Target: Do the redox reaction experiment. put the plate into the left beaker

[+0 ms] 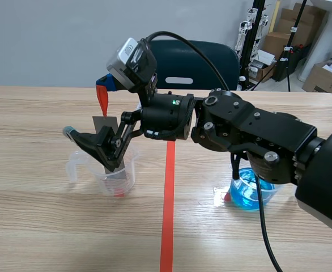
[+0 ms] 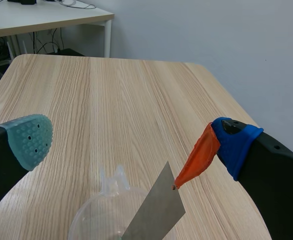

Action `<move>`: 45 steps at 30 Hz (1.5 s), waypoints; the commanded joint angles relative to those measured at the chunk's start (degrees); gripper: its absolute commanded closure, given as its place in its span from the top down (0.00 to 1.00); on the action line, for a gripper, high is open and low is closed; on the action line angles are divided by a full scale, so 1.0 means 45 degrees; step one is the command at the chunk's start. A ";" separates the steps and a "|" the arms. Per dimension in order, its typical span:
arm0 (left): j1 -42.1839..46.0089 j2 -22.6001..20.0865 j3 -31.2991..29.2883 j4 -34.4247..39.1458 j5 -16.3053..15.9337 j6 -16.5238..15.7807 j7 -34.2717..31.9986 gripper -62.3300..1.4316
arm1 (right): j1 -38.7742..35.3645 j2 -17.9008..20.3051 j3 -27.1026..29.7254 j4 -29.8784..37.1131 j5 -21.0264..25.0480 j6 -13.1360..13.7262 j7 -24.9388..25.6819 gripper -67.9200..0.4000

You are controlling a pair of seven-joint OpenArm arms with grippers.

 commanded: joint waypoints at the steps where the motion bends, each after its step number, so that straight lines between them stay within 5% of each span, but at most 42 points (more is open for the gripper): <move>1: -0.0039 0.0092 0.0005 0.0136 -0.0073 -0.0034 -0.0185 1.00 | 0.0189 -0.0068 0.0146 0.0126 0.0146 -0.0005 0.0131 1.00; 45: -0.0039 0.0092 0.0005 0.0136 -0.0073 -0.0034 -0.0185 1.00 | 0.0189 -0.0073 0.0146 0.0126 0.0151 -0.0005 0.0486 1.00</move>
